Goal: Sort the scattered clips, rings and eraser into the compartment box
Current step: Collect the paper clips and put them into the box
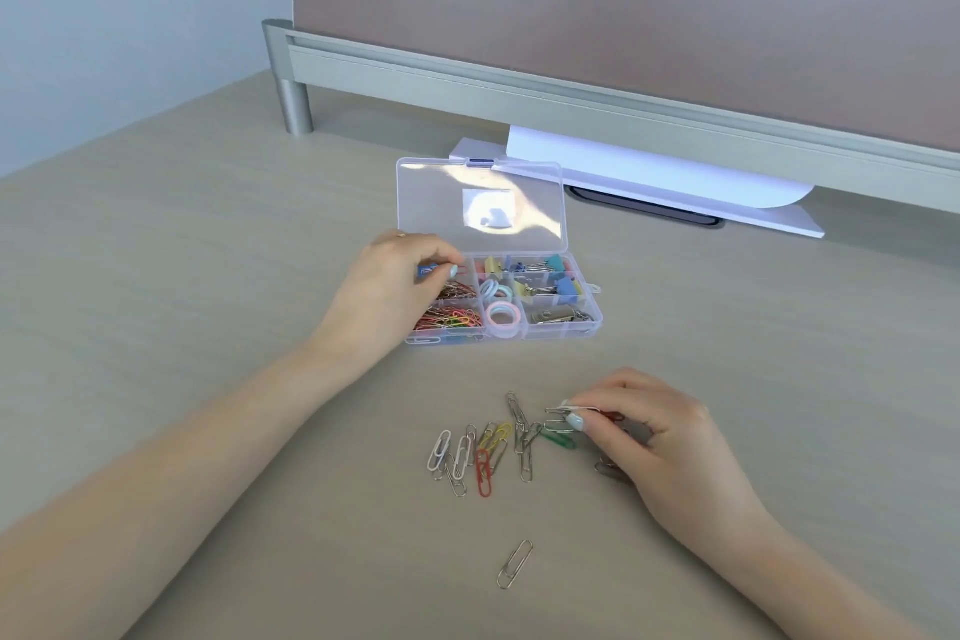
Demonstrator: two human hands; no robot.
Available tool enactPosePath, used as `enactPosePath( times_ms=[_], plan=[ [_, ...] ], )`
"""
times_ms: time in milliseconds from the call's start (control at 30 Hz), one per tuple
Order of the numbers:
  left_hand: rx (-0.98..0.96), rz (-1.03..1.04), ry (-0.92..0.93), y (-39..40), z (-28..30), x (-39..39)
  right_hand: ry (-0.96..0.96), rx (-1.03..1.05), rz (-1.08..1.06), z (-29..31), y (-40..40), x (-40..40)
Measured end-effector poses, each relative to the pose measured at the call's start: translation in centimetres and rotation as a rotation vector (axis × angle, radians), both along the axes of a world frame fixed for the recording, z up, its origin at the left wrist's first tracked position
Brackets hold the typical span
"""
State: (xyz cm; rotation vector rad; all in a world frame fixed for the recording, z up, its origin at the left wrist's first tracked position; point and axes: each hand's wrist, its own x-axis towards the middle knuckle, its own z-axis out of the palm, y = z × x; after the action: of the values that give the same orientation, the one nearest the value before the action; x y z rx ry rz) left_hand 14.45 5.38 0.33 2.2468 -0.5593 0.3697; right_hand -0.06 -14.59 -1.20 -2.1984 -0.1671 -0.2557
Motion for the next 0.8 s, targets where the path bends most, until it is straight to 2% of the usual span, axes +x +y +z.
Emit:
enactPosePath(
  times_ms=[200, 367, 567, 800],
  plan=[
    [0.058, -0.002, -0.102, 3.2, -0.1, -0.8, 0.000, 0.012, -0.040, 0.9, 0.5, 1.1],
    [0.234, -0.063, -0.168, 4.8, -2.4, -1.7, -0.055, 0.042, 0.028, 3.2, 3.3, 5.0],
    [0.254, -0.025, -0.243, 4.7, -2.6, -1.9, -0.074, -0.163, 0.134, 3.4, 6.0, 10.5],
    [0.221, -0.049, -0.164, 4.8, -3.3, -1.0, -0.105, -0.301, 0.204, 1.7, 6.6, 12.0]
  ],
)
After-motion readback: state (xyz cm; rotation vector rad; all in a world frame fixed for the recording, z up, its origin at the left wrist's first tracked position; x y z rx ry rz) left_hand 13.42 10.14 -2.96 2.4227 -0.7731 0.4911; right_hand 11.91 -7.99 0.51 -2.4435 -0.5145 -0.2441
